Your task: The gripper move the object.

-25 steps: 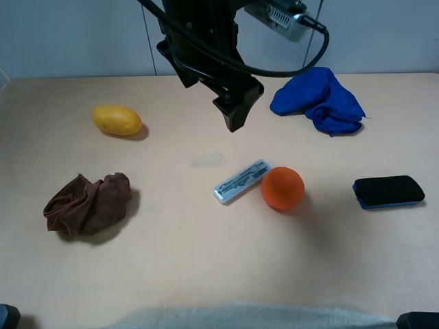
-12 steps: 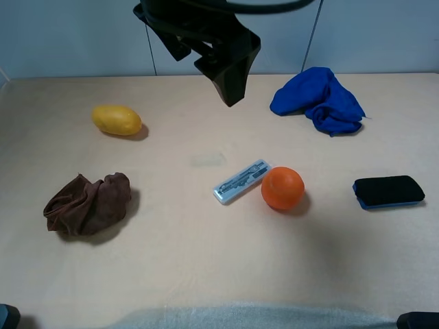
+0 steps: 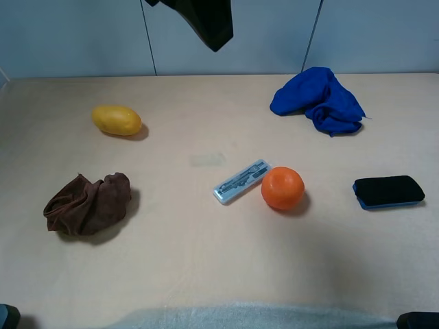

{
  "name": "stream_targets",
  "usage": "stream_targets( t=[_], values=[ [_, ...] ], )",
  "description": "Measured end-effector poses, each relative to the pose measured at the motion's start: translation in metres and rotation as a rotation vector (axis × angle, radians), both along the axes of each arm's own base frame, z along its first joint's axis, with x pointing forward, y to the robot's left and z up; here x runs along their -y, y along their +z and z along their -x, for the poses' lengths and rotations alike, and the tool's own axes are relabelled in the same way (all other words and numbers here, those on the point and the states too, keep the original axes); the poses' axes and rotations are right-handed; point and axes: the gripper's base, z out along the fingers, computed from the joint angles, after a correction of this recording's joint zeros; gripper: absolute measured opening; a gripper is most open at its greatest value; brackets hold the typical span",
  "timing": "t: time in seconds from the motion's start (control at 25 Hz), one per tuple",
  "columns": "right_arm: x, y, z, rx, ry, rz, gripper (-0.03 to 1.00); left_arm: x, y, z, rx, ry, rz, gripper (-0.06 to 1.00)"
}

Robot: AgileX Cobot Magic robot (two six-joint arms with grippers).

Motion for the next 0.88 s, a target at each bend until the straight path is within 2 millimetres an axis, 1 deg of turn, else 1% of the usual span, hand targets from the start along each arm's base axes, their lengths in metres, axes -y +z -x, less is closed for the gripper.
stream_targets(
  t=[0.16, 0.24, 0.48, 0.72, 0.8, 0.88],
  values=[
    [0.000, 0.000, 0.000, 0.000, 0.000, 0.000, 0.69, -0.013, 0.017, 0.011, 0.037, 0.001, 0.039, 0.99],
    [0.000, 0.000, 0.000, 0.000, 0.000, 0.000, 0.69, -0.021, 0.021, 0.018, 0.054, 0.004, 0.042, 0.99],
    [0.000, 0.000, 0.000, 0.000, 0.000, 0.000, 0.69, -0.058, 0.014, 0.044, 0.066, 0.058, 0.016, 0.99],
    [0.000, 0.000, 0.000, 0.000, 0.000, 0.000, 0.69, -0.100, 0.023, 0.079, 0.134, 0.079, 0.060, 0.99],
    [0.000, 0.000, 0.000, 0.000, 0.000, 0.000, 0.69, -0.113, 0.024, 0.089, 0.152, 0.100, 0.079, 0.99],
    [0.000, 0.000, 0.000, 0.000, 0.000, 0.000, 0.69, -0.128, 0.020, 0.100, 0.160, 0.132, 0.096, 0.99]
  ],
)
